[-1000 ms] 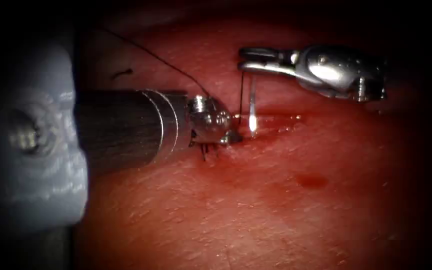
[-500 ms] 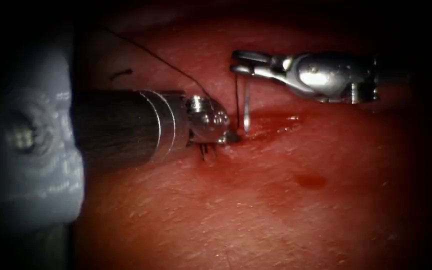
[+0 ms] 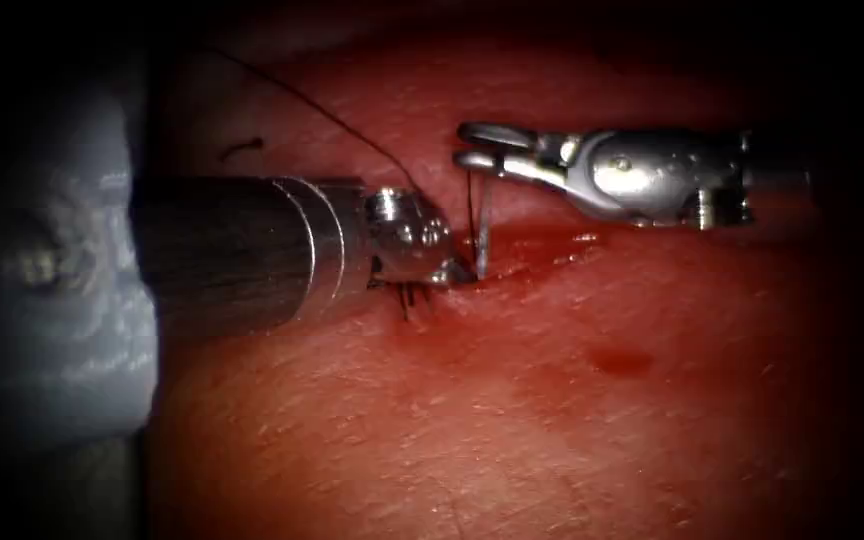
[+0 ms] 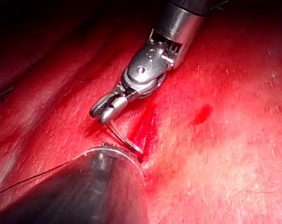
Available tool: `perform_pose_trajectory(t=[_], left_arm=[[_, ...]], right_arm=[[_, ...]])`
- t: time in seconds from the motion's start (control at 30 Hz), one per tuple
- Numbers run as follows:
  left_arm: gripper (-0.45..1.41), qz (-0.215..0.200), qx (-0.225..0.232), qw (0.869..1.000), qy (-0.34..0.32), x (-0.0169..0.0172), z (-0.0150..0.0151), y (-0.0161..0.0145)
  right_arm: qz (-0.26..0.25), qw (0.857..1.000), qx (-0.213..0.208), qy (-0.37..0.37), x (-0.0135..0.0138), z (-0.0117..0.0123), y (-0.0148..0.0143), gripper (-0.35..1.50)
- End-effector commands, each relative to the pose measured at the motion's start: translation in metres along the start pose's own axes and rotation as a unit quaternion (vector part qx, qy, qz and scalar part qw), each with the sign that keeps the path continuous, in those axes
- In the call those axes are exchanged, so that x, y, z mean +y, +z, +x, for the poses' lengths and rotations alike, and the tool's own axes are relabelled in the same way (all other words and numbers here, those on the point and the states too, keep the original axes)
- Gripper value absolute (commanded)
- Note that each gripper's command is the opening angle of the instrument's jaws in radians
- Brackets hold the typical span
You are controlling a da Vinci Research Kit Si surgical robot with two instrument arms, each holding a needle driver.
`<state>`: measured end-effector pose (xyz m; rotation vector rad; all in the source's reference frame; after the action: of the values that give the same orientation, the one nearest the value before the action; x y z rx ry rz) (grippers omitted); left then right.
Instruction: Wound Closure
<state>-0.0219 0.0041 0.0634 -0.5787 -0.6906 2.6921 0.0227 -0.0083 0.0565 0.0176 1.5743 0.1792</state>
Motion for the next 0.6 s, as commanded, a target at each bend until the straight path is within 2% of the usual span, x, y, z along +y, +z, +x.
perform_pose_trajectory(t=[0.03,0.27,0.6], left_arm=[[0.0,0.0,0.0,1.0,0.002,0.0,0.0001,0.0006],[0.0,0.004,0.001,1.0,0.001,-0.0003,0.0005,-0.0004],[0.05,0.024,0.067,0.997,0.006,0.002,0.004,-0.0043]], right_arm=[[0.006,1.0,-0.004,-0.001,-0.0008,-0.0009,0.0004,-0.35],[0.016,1.0,-0.005,0.01,-0.0012,-0.0016,0.0002,-0.35],[0.018,0.999,-0.015,0.033,-0.0008,-0.0019,0.0002,-0.35]])
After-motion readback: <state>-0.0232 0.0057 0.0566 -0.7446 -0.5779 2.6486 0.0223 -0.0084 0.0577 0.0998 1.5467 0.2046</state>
